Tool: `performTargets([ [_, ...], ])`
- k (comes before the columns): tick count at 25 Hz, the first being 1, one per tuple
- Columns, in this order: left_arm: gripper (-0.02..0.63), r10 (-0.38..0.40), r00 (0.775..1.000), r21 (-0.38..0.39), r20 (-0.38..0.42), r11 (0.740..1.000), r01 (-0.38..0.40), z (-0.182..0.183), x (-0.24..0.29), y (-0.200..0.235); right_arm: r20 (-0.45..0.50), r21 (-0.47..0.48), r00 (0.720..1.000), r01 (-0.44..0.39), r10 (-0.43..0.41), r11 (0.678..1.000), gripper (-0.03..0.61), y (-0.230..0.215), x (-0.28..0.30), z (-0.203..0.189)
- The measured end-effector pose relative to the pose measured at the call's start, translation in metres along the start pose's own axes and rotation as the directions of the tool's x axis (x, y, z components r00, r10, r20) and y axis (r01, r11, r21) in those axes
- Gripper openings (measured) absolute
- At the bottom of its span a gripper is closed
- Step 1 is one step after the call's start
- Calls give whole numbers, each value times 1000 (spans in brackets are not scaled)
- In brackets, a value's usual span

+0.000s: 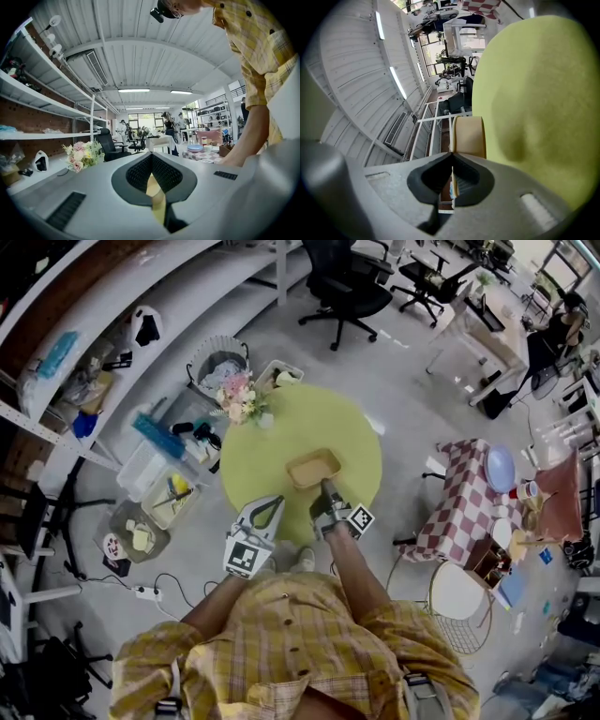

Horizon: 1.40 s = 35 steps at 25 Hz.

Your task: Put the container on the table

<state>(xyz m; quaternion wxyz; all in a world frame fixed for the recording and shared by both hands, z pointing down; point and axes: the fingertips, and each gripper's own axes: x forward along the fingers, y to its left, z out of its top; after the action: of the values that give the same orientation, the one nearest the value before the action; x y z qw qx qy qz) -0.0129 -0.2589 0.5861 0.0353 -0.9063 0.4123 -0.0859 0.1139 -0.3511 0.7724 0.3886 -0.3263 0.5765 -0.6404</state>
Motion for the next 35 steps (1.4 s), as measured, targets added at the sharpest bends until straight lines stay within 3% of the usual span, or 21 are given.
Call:
performTargets([
  [13,4,29,999,-10,-26,1000,-29,-7,-2,8,20,39,991,131,-132,991,3,-38,12,2],
  [22,4,19,999,-6,-42,1000,-19,-10,-1,8,29,41,985,168,-169,985,5,-54,21,5],
  [29,4,8,999,-2,-49,1000,-8,-12,3,1,48,62,964,258,-262,964,8,-61,16,4],
  [35,5,8,999,-15,-52,1000,-9,-14,1,-1,46,35,963,263,-265,964,12,-69,19,11],
])
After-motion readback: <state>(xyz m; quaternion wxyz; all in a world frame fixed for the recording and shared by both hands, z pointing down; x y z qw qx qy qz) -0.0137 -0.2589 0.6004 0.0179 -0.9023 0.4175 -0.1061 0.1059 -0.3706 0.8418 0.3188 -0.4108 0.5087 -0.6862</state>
